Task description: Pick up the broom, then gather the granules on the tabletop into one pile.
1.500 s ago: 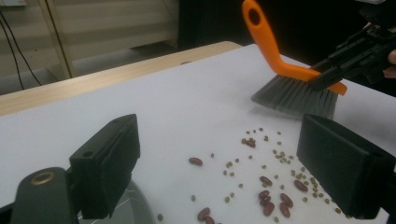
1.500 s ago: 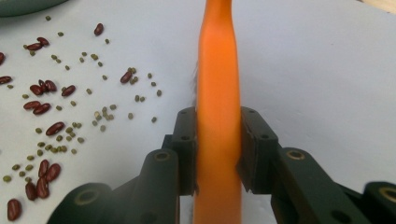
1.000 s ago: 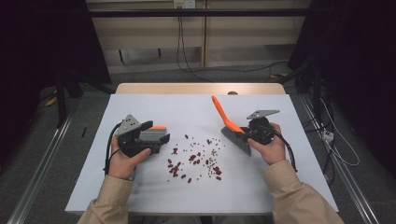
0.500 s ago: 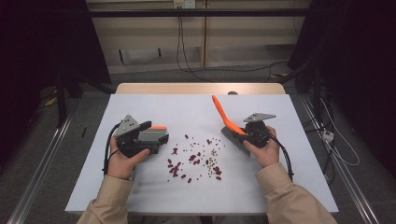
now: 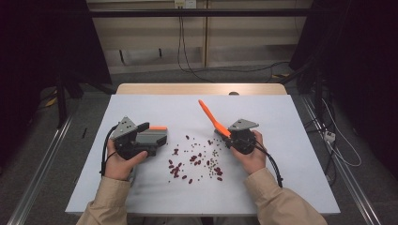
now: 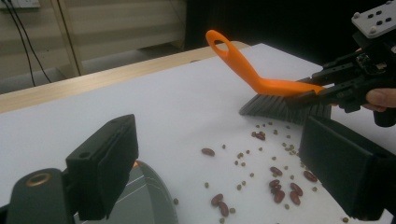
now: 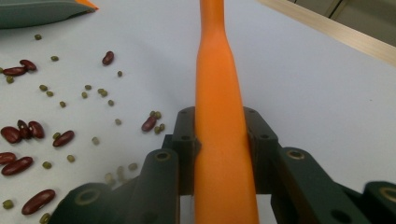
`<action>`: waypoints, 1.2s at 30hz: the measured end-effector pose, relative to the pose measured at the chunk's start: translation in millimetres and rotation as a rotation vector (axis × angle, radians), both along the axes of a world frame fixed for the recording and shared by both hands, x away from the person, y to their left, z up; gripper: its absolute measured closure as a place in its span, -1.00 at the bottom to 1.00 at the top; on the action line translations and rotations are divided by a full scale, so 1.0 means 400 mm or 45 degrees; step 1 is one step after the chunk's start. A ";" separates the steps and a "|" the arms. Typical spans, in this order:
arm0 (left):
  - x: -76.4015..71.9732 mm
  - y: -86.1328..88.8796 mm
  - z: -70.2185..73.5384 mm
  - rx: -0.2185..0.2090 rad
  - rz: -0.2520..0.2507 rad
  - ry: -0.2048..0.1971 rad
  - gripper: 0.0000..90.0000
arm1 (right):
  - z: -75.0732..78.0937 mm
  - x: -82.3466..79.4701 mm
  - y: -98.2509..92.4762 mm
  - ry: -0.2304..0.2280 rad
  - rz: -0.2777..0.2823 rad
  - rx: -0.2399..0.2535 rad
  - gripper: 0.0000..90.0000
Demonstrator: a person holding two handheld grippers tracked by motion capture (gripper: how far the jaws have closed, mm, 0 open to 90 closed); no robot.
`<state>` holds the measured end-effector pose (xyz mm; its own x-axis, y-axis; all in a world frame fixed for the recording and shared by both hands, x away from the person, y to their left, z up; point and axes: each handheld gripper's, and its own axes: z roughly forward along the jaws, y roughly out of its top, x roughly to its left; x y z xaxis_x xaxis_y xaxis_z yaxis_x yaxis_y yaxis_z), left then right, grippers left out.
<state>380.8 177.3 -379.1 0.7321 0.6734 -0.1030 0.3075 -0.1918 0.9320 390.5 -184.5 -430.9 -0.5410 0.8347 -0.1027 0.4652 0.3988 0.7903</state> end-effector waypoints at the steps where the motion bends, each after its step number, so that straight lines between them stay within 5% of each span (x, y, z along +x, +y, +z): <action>1: 0.000 0.001 0.000 -0.004 -0.002 -0.001 -0.73 | 0.000 -0.001 0.002 0.000 0.004 0.001 0.57; 12: -0.003 0.023 -0.011 -0.012 -0.001 0.012 -0.85 | -0.001 -0.016 0.024 0.003 0.048 0.018 0.57; 36: -0.042 0.091 -0.066 0.065 0.029 0.039 -0.91 | -0.004 -0.045 0.046 -0.010 0.122 -0.016 0.56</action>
